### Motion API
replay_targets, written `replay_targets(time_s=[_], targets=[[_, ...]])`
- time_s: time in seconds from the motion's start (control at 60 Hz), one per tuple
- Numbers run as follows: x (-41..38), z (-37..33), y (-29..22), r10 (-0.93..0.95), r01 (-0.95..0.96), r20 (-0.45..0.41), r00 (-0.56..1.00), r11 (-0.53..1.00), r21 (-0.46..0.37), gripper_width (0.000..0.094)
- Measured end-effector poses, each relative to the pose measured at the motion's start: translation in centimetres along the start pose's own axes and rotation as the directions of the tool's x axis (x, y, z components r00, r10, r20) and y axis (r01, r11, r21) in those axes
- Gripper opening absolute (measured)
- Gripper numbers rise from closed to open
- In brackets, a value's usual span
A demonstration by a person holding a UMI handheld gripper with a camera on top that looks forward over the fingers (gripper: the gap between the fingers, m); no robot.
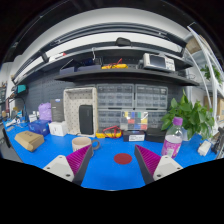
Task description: Pour water
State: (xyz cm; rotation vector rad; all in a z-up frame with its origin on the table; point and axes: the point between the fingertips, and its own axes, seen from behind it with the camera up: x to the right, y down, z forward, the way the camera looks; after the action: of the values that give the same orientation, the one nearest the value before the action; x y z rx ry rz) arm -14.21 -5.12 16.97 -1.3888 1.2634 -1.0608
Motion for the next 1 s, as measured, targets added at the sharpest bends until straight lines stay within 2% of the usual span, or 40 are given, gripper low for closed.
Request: replay_targets(time_s=[0.267, 0.45, 0.733, 0.833, 0.9, 0.933, 0.95, 0.967, 1.0], targets=[[8.5, -2.8, 5.6, 0.011, -0.011, -0.117, 0.993, 1.0, -0.005, 0.0872], [15.6, -2.9, 6.1, 0.033, -0.028, -0.214, 0.976, 0.999, 0.024, 0.0866], [19.4, 3.3, 3.6, 0.054, -0.04, -0.198, 0.979, 0.996, 0.074, 0.0854], [19.8, 4.6, 2.6, 0.061, -0.041, -0.194, 0.979, 0.994, 0.103, 0.0792], [19.8, 5.3, 2.2, 0.059, -0.037, -0.195, 0.979, 0.993, 0.117, 0.0687], [20.0, 5.7, 2.4, 0.051, -0.03, -0.202, 0.978, 0.994, 0.109, 0.0588], [20.1, 5.8, 2.6, 0.046, -0.025, -0.206, 0.977, 0.994, 0.103, 0.0582], [20.0, 5.9, 2.5, 0.043, -0.021, -0.209, 0.977, 0.994, 0.105, 0.0512], [19.9, 6.1, 2.3, 0.036, -0.012, -0.204, 0.978, 0.993, 0.114, 0.0501]])
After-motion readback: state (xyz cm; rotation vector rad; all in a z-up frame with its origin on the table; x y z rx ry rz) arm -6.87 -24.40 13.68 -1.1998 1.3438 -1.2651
